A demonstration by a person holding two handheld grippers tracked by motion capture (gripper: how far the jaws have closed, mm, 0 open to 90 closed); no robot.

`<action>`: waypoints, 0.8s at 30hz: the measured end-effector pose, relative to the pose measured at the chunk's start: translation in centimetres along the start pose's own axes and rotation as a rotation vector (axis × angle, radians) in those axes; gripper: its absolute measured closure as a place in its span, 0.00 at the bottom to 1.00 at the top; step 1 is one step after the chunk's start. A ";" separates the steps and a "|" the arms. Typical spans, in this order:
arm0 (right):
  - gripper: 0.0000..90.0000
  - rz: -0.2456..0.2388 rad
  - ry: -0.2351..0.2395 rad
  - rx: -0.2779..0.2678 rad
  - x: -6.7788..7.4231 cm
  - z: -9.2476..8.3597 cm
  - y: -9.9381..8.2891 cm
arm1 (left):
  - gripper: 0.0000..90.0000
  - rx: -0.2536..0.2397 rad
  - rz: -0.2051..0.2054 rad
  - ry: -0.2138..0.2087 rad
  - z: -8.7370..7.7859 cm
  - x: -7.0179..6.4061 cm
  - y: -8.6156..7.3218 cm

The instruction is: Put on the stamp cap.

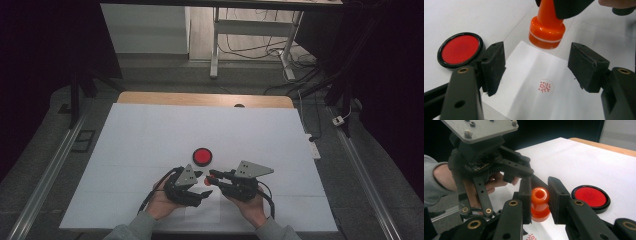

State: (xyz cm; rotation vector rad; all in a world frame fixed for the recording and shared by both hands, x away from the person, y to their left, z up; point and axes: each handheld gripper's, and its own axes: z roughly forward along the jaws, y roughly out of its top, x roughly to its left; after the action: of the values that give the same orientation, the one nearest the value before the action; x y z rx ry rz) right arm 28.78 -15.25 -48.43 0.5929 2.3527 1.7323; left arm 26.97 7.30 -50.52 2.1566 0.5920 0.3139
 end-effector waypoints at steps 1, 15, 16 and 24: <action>0.81 -0.001 -0.002 0.000 0.0 0.0 0.0 | 0.33 0.000 -0.002 0.000 -0.1 0.0 0.0; 0.81 0.002 -0.032 -0.013 -0.7 -0.6 0.2 | 0.28 0.002 -0.034 0.016 -1.6 0.8 -0.5; 0.81 0.002 -0.033 -0.013 -0.7 -0.6 0.2 | 0.28 0.000 -0.035 0.019 -1.7 0.9 -0.6; 0.81 0.000 -0.040 -0.013 -0.9 -0.7 0.3 | 0.29 -0.005 -0.047 0.034 -2.7 1.3 -1.2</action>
State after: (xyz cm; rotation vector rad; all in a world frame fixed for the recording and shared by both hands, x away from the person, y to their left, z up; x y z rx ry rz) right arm 29.36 -16.19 -48.02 0.6194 2.3128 1.7187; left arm 26.64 10.41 -49.85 2.1332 0.6598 0.3265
